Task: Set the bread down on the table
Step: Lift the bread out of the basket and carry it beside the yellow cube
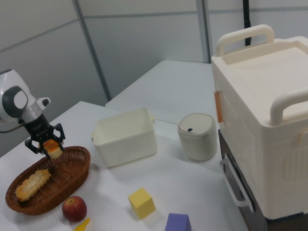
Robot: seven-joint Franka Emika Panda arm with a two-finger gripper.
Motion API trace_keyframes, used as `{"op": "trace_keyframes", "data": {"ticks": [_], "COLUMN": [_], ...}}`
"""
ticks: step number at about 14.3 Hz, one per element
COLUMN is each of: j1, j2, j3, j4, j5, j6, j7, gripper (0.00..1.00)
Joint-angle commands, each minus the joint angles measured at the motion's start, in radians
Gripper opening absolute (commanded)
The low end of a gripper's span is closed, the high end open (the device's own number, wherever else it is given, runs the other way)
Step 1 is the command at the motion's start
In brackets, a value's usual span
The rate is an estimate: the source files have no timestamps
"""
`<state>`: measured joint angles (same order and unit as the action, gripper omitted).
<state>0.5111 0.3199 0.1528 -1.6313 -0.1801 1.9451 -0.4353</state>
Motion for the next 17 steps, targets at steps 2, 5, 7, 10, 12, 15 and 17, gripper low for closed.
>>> {"op": "trace_keyframes", "data": {"ticks": [2,5,7,10,12,15,17], "j1": [-0.101,-0.210,-0.293,-0.388,-0.448,-0.465,-0.467], "j2": [-0.097,-0.133,-0.133,-0.130,-0.119,-0.119,-0.119], "j3": [-0.006,-0.007,-0.009,-0.010,-0.010,-0.010,-0.010], "j4": [-0.036,-0.045,-0.045,-0.062,-0.064,-0.064,-0.062], "j5": [0.040,0.042,0.042,0.042,0.042,0.042,0.042], "j6": [-0.066,-0.159,-0.173,-0.173,-0.166,-0.172,-0.172], "j7": [0.013,0.013,0.013,0.010,0.004,0.009,0.007], "gripper": [0.57,0.58,0.58,0.58,0.64,1.00,1.00]}}
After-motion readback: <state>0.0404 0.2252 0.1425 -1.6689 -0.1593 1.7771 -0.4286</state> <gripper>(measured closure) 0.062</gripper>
